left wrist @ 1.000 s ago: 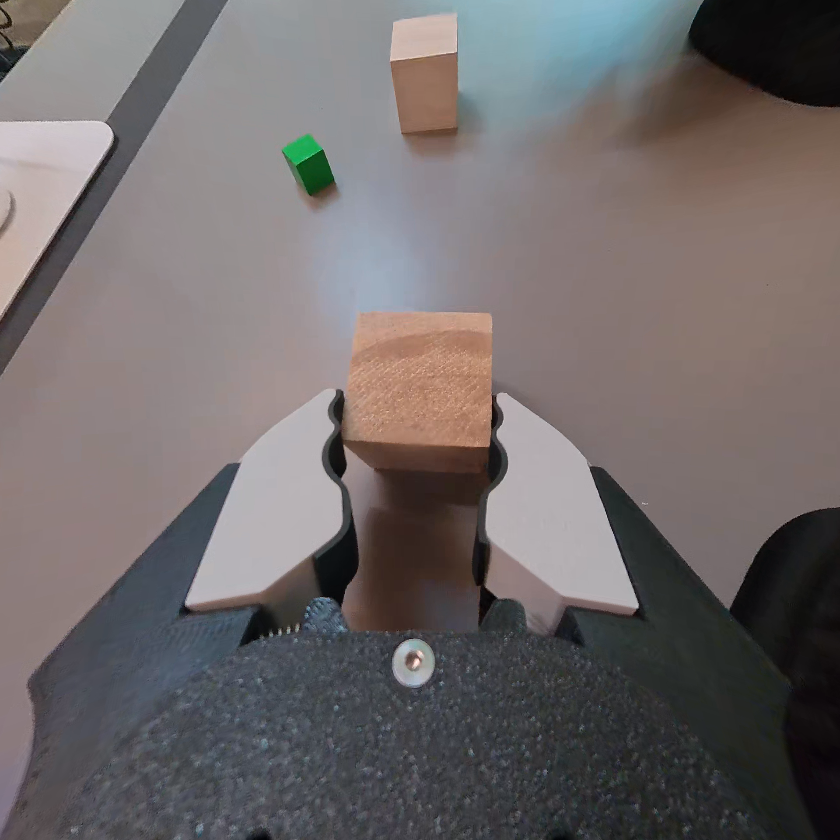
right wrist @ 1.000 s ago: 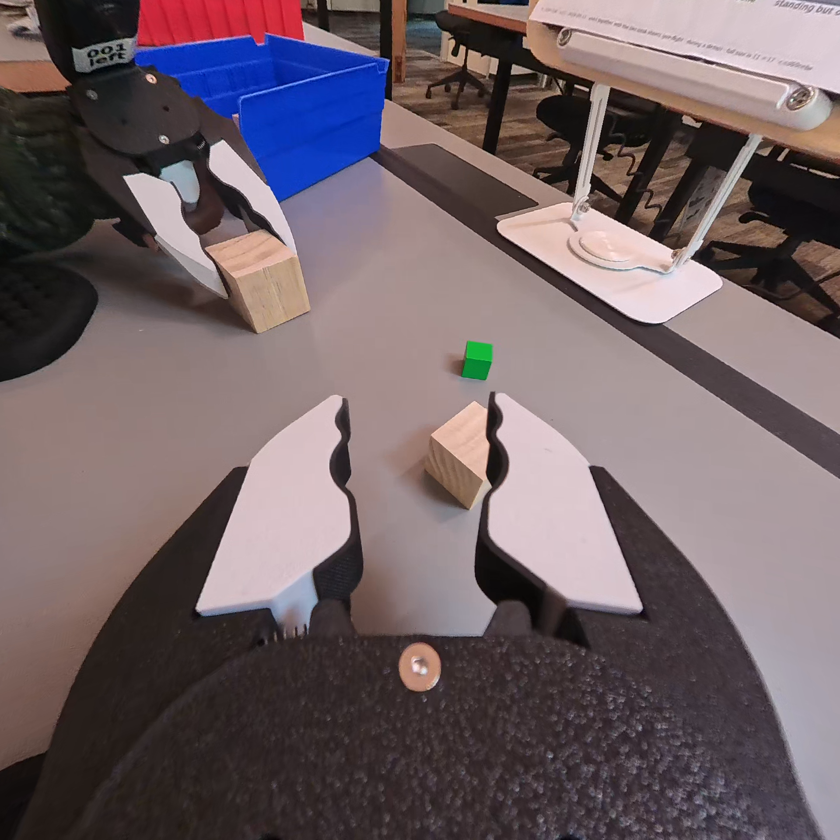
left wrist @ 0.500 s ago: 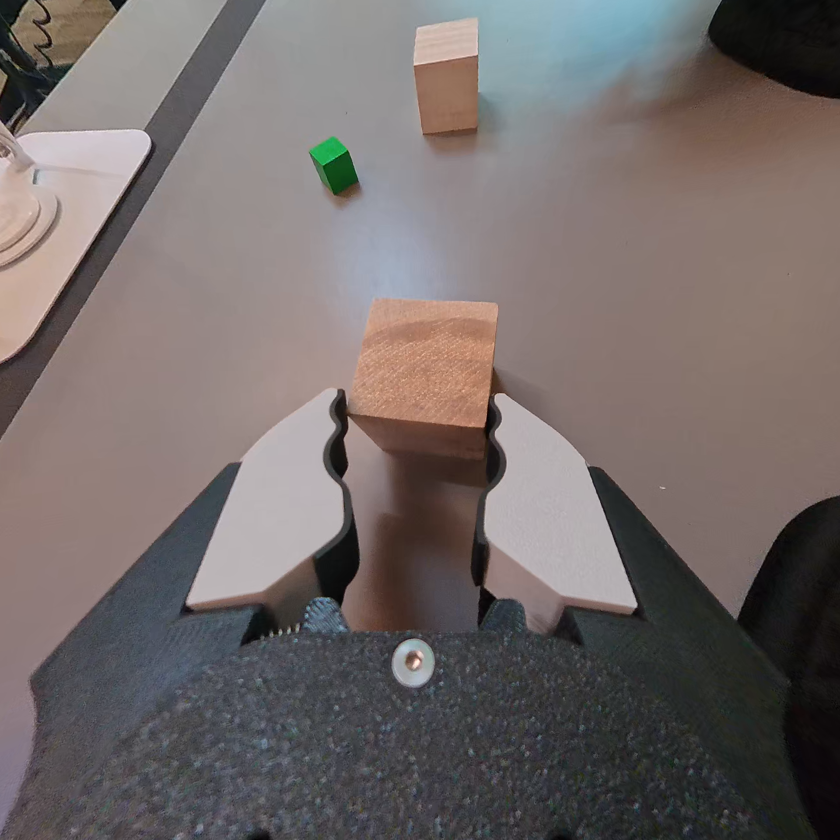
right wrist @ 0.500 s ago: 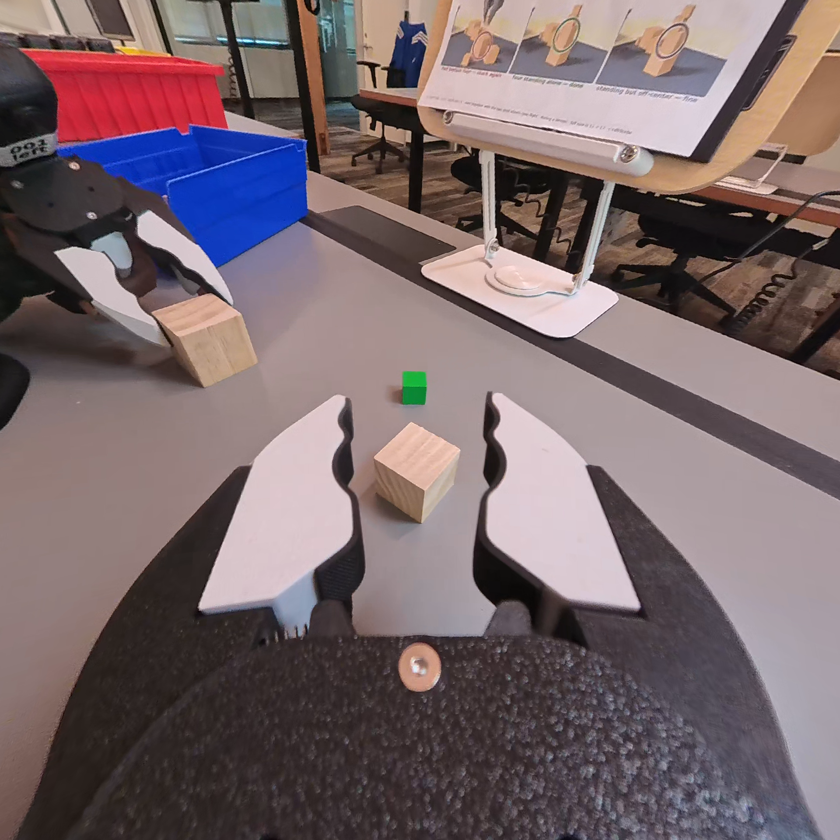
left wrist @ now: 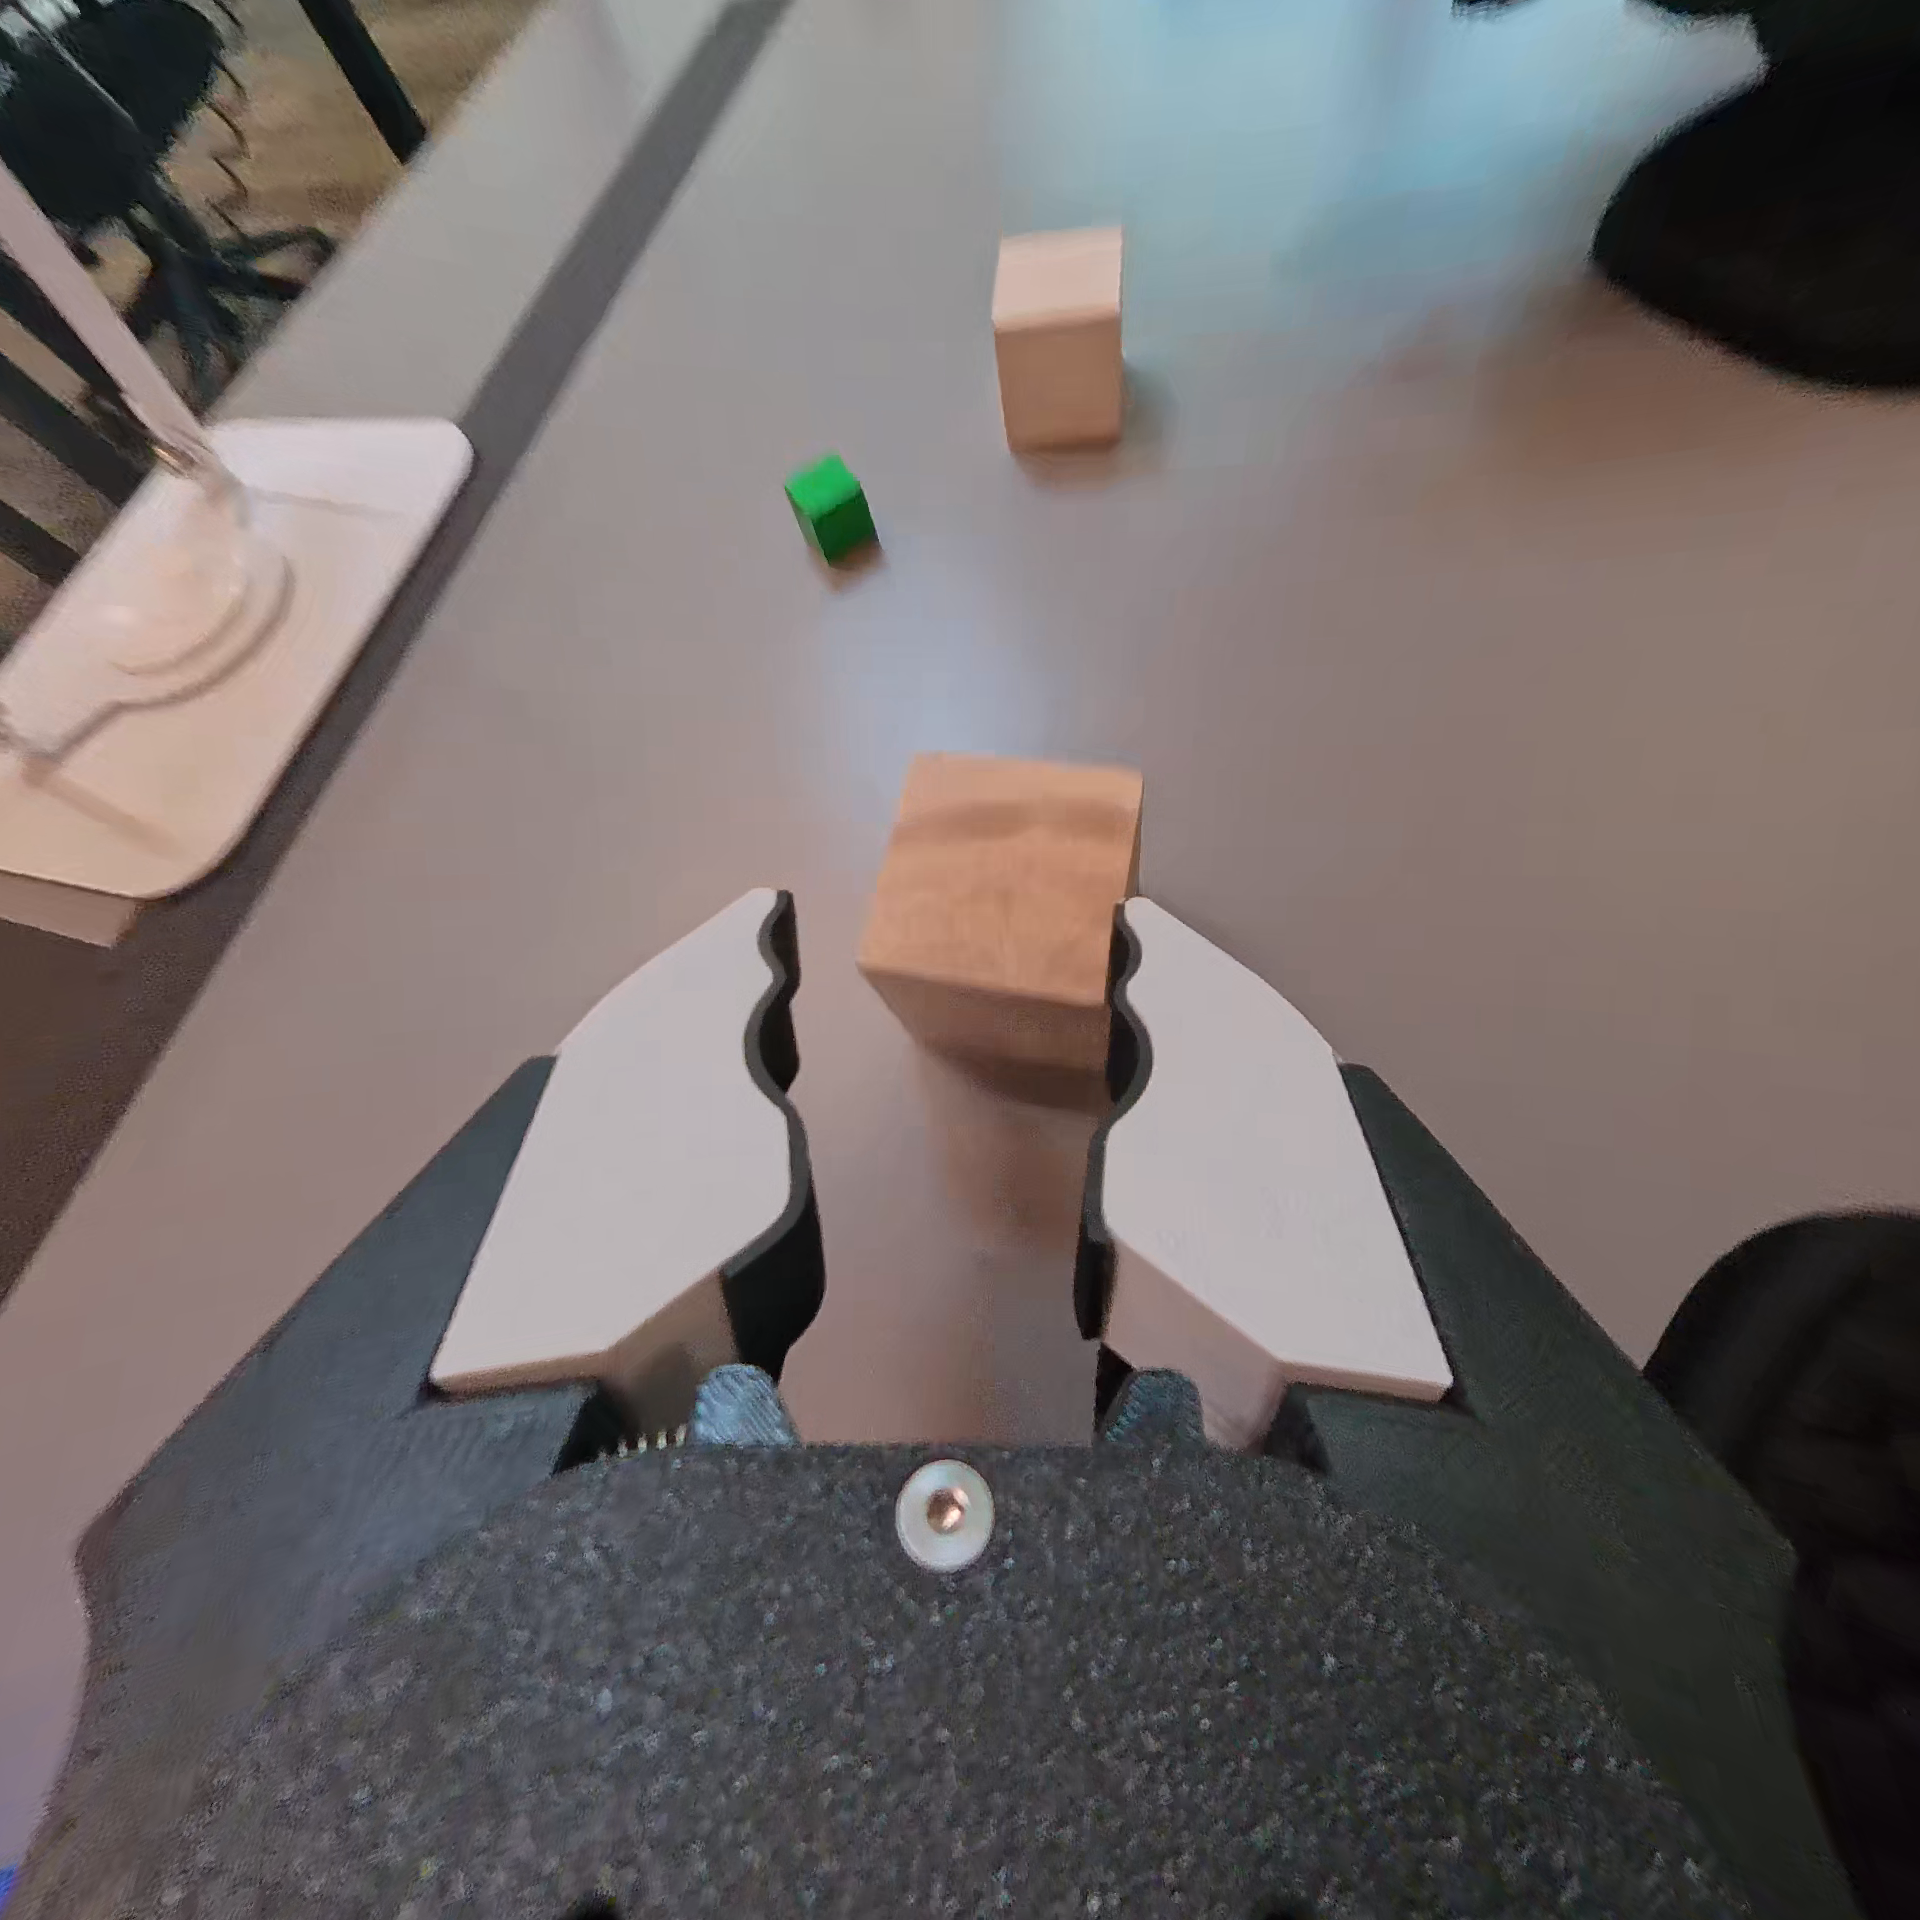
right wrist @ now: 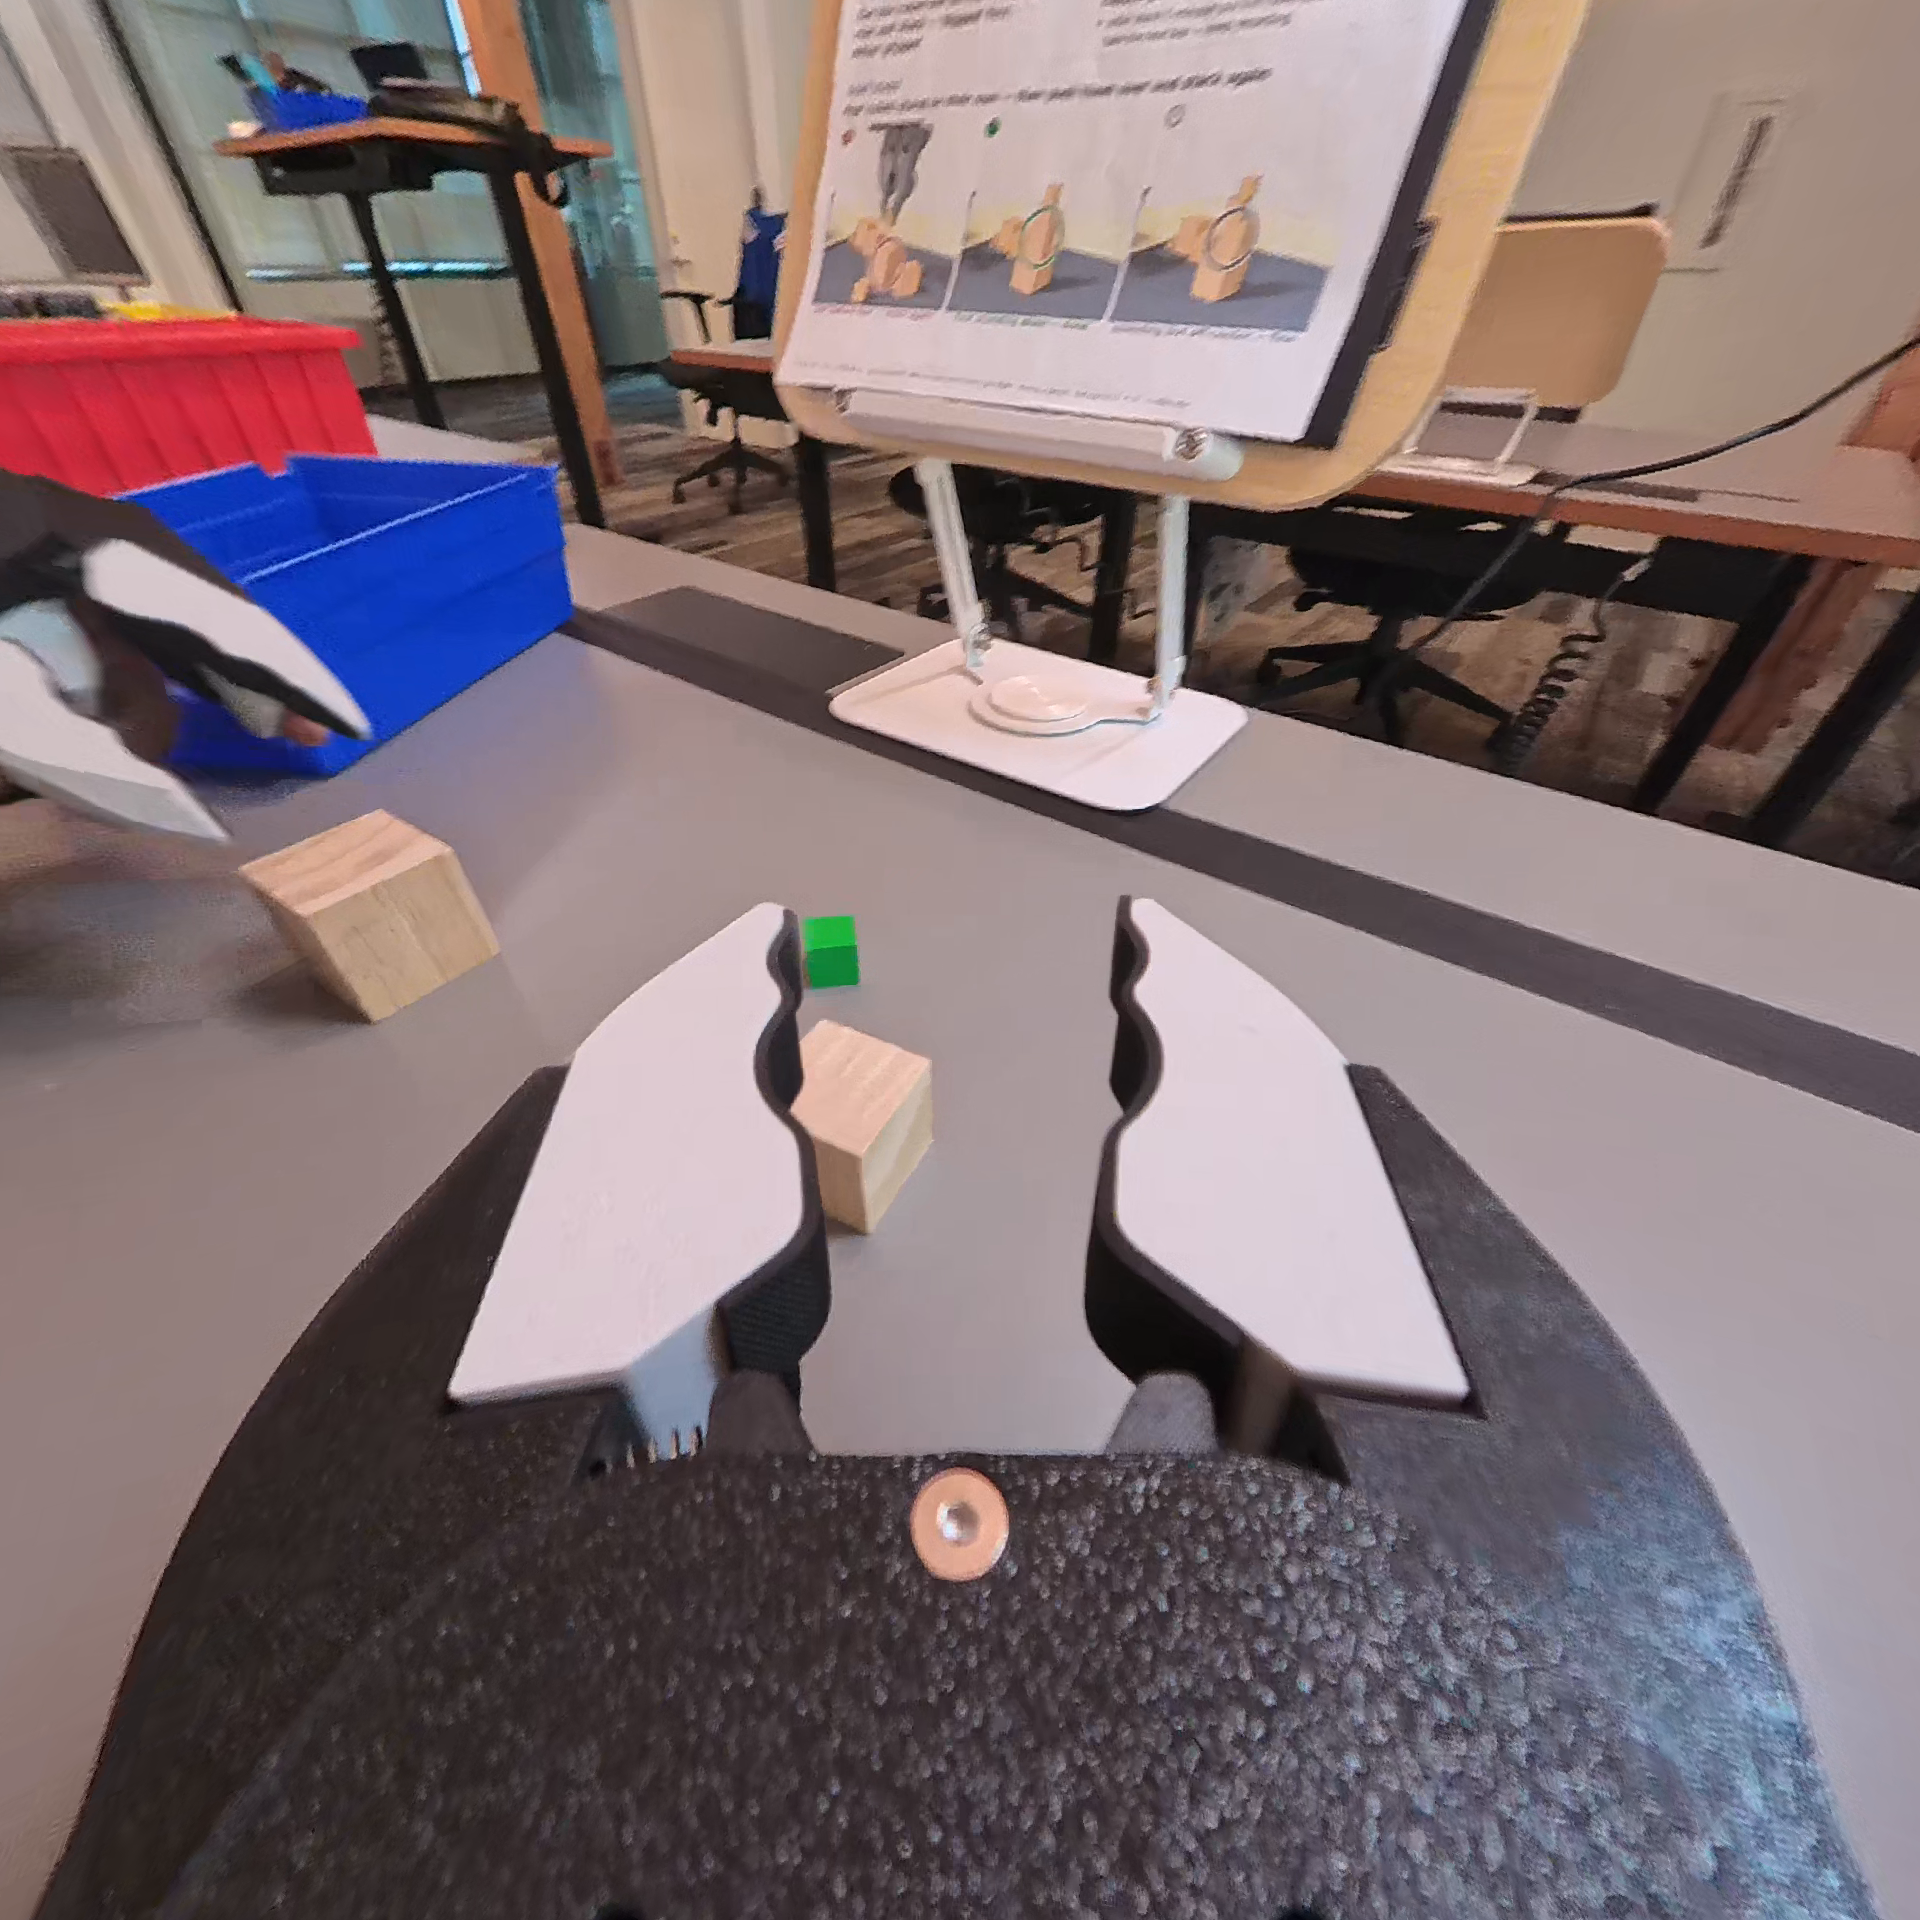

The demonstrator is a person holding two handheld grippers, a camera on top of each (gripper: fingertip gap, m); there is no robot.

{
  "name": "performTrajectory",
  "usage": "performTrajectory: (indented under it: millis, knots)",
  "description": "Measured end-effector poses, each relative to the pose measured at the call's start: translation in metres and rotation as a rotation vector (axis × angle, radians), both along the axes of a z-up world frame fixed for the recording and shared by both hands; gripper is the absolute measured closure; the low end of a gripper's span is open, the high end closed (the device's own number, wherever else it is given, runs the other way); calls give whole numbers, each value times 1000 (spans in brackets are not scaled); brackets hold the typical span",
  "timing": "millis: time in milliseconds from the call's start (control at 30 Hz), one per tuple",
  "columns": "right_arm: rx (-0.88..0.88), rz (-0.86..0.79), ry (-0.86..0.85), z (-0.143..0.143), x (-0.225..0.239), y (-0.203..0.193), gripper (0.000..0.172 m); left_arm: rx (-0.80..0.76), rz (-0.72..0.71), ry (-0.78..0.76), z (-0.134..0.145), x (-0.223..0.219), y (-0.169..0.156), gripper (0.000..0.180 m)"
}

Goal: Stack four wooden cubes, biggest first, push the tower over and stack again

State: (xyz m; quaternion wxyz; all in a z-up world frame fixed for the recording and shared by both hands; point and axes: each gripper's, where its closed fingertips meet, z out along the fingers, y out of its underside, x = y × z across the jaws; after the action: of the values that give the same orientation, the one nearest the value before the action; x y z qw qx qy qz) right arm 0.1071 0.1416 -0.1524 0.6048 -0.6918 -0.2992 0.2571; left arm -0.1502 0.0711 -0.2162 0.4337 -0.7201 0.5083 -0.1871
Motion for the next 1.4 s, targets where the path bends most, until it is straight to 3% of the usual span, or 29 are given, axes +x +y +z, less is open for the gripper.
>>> performTrajectory:
  millis: [100,233,433,567,633,867,1133,1200,1300,1400]
  knots:
    - [46,-109,21,8,19,10,114,15,12,-68,36,31,1,136]
    - [106,-265,29,18,49,21,115,10,-18,82,43,90,13,144]
    - [126,-335,5,17,65,27,118,-181,-118,304,5,174,34,133]
    - [124,-331,-2,16,65,27,119,-303,-86,364,-18,205,48,127]
    - [127,-320,-17,16,61,27,119,-344,-63,408,-30,212,53,122]
    - [161,-284,-25,21,48,21,120,-199,-15,543,-35,219,81,127]
    - [157,-289,15,26,54,20,121,-130,-208,732,-46,217,84,124]
    - [153,-291,15,25,55,21,121,-114,-244,799,-50,213,85,134]
    - [151,-289,21,25,56,21,122,-139,-241,835,-44,204,81,135]
    - [155,-287,29,26,57,21,122,-159,-266,784,-19,189,66,135]
